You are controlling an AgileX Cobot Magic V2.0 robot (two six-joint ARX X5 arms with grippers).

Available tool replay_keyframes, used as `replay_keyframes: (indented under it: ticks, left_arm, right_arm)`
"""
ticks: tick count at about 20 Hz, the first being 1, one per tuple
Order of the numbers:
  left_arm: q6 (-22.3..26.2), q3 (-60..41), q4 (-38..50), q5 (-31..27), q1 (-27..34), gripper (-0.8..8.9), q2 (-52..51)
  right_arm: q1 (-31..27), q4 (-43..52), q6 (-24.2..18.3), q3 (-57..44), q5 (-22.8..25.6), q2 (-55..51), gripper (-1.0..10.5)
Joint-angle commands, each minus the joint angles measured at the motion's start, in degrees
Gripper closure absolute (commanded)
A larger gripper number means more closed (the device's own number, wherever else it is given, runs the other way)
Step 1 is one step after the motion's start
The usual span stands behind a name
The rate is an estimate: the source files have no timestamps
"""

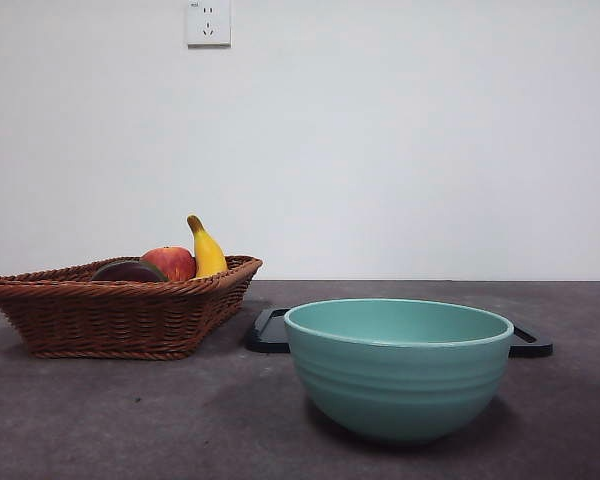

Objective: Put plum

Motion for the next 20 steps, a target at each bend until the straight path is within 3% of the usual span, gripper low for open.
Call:
replay_keyframes:
  ticks: [1, 5, 12, 20]
  left_arm:
    - [-0.5, 4.4, -0.7, 1.7, 0.0, 8.04, 2.8]
    - [0.7, 10.8, -3.3, 6.2, 0.0, 8.04, 8.0]
    - [8.3, 23.4, -12.7, 17.9, -0.2, 8.04, 19.5]
    - [14.8, 35.8, -24.9, 26.6, -3.1, 8.04, 29.7]
  right_arm:
    - [-0.1, -1.1, 1.0, 4.9, -1.5, 3.0, 9.4]
    - [-0.1, -5.4, 0.3, 12.3, -4.9, 8.8, 9.4]
    - [0.2, -16.7, -4.0, 26.6, -15.9, 21.0, 9.4]
    - [5.0, -29.2, -8.7, 40.1, -22.4, 32.3, 9.4]
